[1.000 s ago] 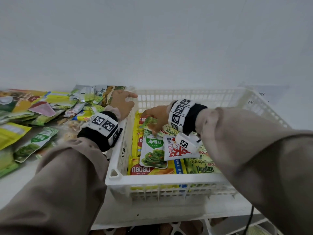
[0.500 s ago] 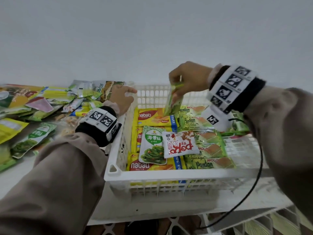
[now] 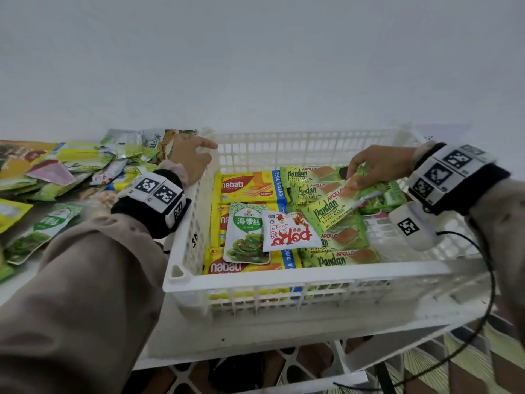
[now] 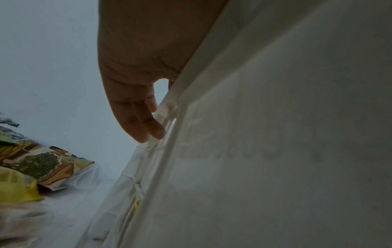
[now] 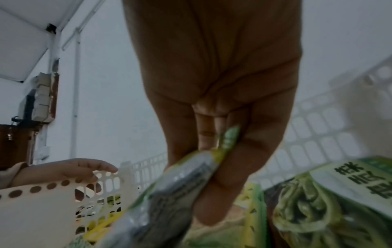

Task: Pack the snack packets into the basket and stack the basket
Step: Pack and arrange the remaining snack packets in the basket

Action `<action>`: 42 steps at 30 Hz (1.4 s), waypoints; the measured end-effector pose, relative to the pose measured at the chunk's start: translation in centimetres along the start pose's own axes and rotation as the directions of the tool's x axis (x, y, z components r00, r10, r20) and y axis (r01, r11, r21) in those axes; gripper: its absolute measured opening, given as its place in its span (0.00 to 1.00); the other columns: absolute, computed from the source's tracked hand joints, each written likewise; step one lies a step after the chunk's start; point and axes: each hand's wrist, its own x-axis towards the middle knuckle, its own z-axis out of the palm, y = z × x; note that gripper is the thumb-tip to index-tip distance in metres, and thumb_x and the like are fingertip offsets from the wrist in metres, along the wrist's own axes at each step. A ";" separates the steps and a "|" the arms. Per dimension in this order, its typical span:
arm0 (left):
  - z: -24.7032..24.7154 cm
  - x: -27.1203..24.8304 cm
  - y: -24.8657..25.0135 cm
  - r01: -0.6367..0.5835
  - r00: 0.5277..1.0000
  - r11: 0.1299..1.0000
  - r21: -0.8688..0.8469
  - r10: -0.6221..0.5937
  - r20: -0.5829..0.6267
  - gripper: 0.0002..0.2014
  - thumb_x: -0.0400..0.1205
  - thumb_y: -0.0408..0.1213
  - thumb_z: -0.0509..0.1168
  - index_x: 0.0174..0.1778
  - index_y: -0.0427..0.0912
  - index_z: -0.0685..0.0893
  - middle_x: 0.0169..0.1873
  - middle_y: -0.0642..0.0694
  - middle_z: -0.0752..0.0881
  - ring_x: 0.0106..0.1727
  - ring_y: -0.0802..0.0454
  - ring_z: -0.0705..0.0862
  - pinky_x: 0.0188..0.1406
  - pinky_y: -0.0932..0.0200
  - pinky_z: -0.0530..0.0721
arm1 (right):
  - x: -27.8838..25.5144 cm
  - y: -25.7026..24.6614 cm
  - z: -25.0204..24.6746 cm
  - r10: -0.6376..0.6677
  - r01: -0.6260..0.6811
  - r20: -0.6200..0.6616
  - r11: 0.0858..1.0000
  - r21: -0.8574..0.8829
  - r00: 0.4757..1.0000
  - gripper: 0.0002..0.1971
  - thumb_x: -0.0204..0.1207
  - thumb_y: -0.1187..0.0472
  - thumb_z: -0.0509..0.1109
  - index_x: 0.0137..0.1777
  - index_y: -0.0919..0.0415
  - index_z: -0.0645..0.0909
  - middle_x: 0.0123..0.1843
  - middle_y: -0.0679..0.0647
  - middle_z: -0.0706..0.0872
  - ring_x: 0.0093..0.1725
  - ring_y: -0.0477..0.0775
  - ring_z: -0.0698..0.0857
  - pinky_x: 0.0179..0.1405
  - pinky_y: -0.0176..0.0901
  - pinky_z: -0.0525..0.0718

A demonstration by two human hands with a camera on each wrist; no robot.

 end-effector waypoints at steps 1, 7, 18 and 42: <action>0.0 0.0 0.1 0.004 1.000 1.000 0.004 -0.004 0.002 0.16 0.80 0.26 0.57 0.60 0.41 0.82 0.72 0.38 0.63 0.47 0.55 0.70 0.24 0.87 0.69 | 0.0 0.2 0.2 -0.005 0.005 0.008 1.000 0.009 1.000 0.08 0.75 0.58 0.71 0.51 0.61 0.80 0.18 0.43 0.79 0.17 0.30 0.76 0.18 0.24 0.70; 0.0 -0.2 0.1 0.002 1.000 1.000 -0.025 -0.002 -0.012 0.16 0.80 0.25 0.56 0.61 0.40 0.82 0.73 0.39 0.63 0.34 0.69 0.64 0.25 0.88 0.68 | 0.1 2.0 -0.2 0.059 -0.062 0.031 0.991 0.115 0.998 0.07 0.74 0.62 0.72 0.48 0.64 0.80 0.18 0.41 0.83 0.15 0.37 0.78 0.15 0.26 0.73; 0.1 0.6 -0.6 -0.024 1.000 1.000 -0.002 0.024 -0.011 0.16 0.79 0.26 0.57 0.58 0.43 0.83 0.72 0.39 0.66 0.34 0.68 0.68 0.22 0.86 0.70 | 1.3 0.7 4.5 0.058 -0.101 0.368 0.990 0.097 0.928 0.05 0.75 0.60 0.71 0.43 0.59 0.78 0.38 0.56 0.83 0.31 0.50 0.81 0.24 0.31 0.82; 0.4 1.7 -1.5 -0.061 0.998 0.998 0.028 0.061 -0.012 0.16 0.76 0.26 0.58 0.52 0.46 0.84 0.69 0.36 0.73 0.48 0.53 0.77 0.46 0.65 0.72 | 5.8 -16.3 7.1 -0.164 0.286 0.354 0.900 -0.329 0.921 0.39 0.72 0.37 0.67 0.73 0.66 0.68 0.68 0.57 0.77 0.67 0.58 0.76 0.62 0.48 0.76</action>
